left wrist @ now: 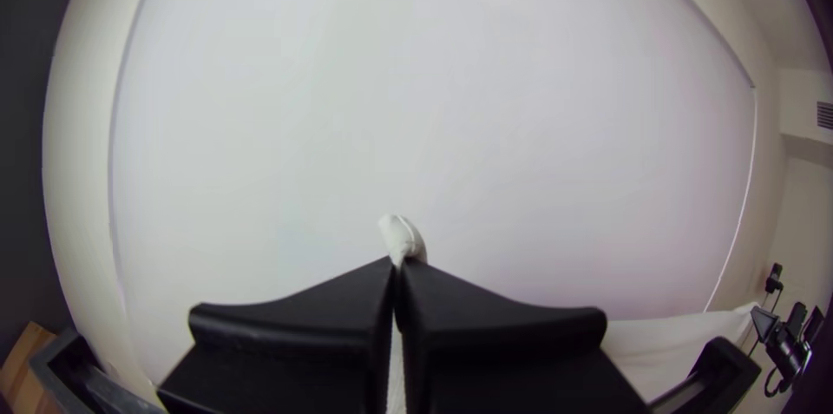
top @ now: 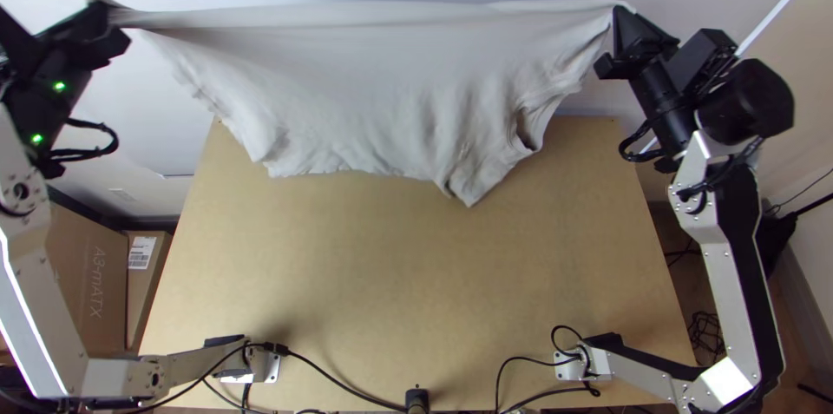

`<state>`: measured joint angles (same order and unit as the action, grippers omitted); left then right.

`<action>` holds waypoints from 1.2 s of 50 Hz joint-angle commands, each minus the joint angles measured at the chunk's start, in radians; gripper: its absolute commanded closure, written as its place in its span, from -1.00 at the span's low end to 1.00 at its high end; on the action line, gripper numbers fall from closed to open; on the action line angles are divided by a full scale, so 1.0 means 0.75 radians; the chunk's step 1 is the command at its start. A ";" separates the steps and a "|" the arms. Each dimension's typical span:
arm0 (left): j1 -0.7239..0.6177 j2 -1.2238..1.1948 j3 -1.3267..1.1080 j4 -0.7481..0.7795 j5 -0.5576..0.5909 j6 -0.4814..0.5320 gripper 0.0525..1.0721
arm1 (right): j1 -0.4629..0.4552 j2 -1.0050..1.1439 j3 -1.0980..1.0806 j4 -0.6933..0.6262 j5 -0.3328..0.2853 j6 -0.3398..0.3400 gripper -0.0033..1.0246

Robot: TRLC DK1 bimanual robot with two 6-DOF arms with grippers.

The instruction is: Fold the t-shirt

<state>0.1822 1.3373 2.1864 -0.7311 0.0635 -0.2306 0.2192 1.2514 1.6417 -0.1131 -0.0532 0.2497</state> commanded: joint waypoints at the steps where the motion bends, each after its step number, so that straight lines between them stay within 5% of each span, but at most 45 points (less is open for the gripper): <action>1: 0.062 -0.116 0.034 0.067 -0.038 0.025 0.95 | -0.037 -0.108 0.071 0.036 0.044 -0.032 0.95; 27: 0.101 -0.591 -0.015 0.052 -0.038 0.017 0.95 | 0.015 -0.595 0.128 -0.123 0.038 -0.059 0.95; 42: 0.082 -0.658 -0.033 -0.070 -0.036 -0.046 0.95 | 0.008 -0.599 0.243 -0.258 0.038 0.058 0.95; 52: -0.020 -0.811 -0.524 -0.148 -0.038 -0.077 0.95 | 0.045 -0.744 -0.176 -0.305 0.038 0.105 0.95; 60: -0.073 -0.942 -1.038 -0.185 0.016 -0.073 0.95 | 0.127 -0.865 -0.614 -0.297 0.038 0.225 0.95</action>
<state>0.1417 0.6811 1.5875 -0.8539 0.0704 -0.2733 0.2852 0.6556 1.3445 -0.3458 -0.0589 0.3527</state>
